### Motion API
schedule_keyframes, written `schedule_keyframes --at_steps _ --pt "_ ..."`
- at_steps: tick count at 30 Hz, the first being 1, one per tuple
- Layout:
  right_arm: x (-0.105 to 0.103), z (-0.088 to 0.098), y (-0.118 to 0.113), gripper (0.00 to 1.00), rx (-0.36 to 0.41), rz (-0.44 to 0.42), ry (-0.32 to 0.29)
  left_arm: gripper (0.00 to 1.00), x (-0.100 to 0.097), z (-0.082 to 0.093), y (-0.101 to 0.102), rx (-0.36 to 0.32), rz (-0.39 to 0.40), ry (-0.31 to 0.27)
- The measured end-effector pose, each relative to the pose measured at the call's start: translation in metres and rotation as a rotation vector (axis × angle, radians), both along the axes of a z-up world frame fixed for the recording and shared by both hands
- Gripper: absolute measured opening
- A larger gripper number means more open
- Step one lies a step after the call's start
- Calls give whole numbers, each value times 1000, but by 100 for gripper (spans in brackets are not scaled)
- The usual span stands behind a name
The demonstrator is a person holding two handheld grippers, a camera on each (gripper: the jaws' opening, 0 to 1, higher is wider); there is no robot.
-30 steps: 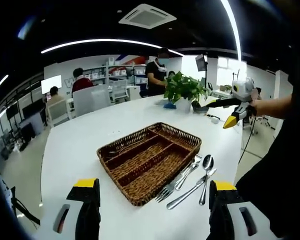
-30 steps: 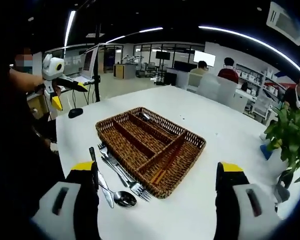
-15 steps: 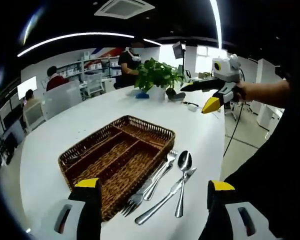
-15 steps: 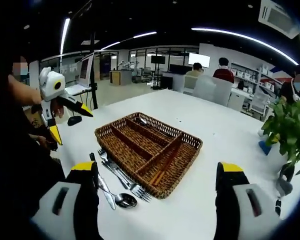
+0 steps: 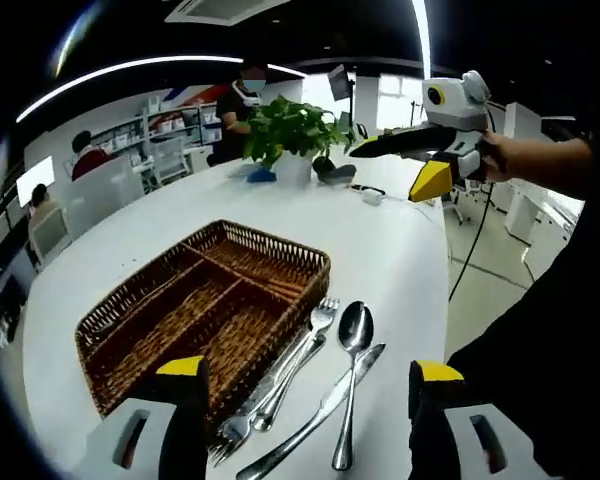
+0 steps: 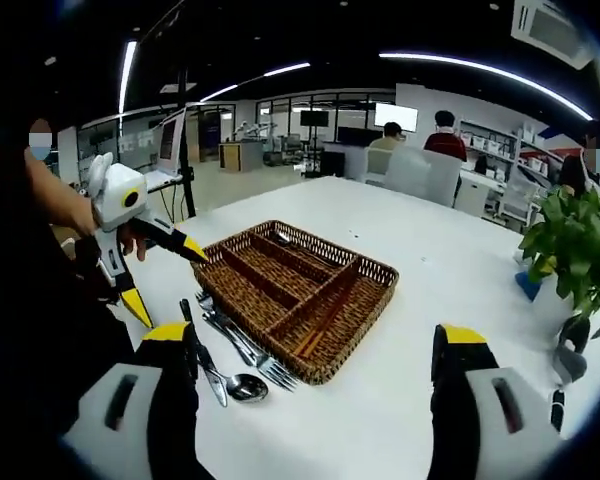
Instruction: Arrange the knives, forks, and spoons in their matching storage slots by inserting each utensil handle-first until every utensil is classified and aligned in the correct compartment
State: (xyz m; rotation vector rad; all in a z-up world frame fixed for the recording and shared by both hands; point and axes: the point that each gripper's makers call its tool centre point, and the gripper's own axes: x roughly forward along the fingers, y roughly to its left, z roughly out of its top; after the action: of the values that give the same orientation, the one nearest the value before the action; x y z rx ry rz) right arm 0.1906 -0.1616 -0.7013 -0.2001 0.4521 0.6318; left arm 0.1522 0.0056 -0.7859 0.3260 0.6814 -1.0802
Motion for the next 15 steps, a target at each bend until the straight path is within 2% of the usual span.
schedule_keyframes --at_steps 1,2,6,9,15 --pt "0 -2 -1 99 2 1 4 84 -4 -7 -3 -4 -9 33" --pt "0 -3 -1 99 4 3 7 81 -4 -14 -6 -4 0 33" --pt "0 -5 -3 99 -1 13 17 65 -3 -30 -11 0 19 27" --pt "2 -7 -7 99 3 15 21 60 -6 -45 -18 40 -7 2" --pt "2 -8 -13 99 3 14 31 44 -13 -57 -28 83 -68 15"
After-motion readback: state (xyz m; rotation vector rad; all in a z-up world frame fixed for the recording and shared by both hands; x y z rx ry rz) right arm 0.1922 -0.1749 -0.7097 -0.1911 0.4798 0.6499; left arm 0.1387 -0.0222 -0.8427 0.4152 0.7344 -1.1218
